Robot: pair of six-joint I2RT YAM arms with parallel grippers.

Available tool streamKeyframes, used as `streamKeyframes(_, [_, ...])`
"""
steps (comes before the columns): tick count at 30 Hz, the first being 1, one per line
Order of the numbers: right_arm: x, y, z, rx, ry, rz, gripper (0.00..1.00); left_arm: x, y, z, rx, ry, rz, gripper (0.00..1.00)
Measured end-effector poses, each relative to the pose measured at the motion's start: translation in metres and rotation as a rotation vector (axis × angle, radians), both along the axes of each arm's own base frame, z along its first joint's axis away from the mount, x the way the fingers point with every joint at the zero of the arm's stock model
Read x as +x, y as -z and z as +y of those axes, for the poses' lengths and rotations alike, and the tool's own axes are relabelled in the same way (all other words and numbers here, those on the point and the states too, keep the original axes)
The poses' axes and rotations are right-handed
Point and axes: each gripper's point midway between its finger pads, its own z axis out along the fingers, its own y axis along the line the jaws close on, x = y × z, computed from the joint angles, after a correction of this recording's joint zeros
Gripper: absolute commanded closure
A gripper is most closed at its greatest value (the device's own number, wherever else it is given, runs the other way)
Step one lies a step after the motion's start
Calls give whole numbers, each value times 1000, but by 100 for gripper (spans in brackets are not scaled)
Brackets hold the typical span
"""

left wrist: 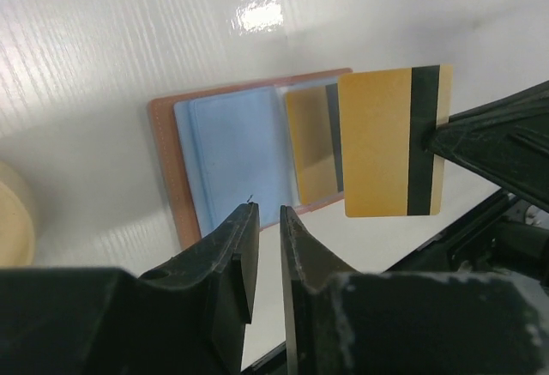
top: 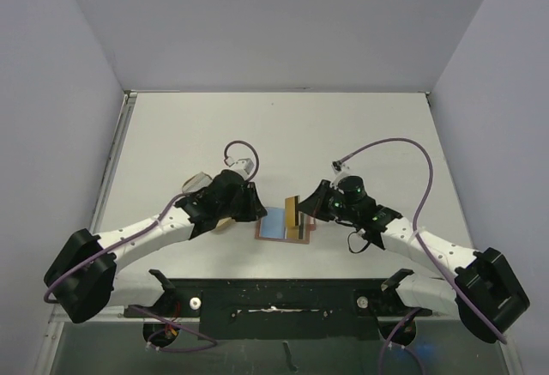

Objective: Put the credit cards into the card holder
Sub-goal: Insert the credit card into the card holder.

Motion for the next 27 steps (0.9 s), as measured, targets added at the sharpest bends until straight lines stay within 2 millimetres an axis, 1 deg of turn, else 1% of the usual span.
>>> streamKeyframes(5, [-2, 23, -2, -4, -14, 66, 100, -10, 24, -2, 100, 20, 30, 89])
streamKeyframes(9, [-8, 39, -3, -8, -27, 112, 100, -13, 39, 4, 160, 11, 55, 92])
streamKeyframes(11, [-9, 44, -2, -5, -33, 129, 100, -14, 44, 8, 186, 4, 63, 93])
streamKeyframes(18, [-9, 53, 2, 9, -48, 144, 100, -15, 51, 13, 223, -6, 68, 94])
streamKeyframes(27, [-16, 72, -2, -7, -46, 181, 100, -18, 65, 15, 259, 0, 95, 95])
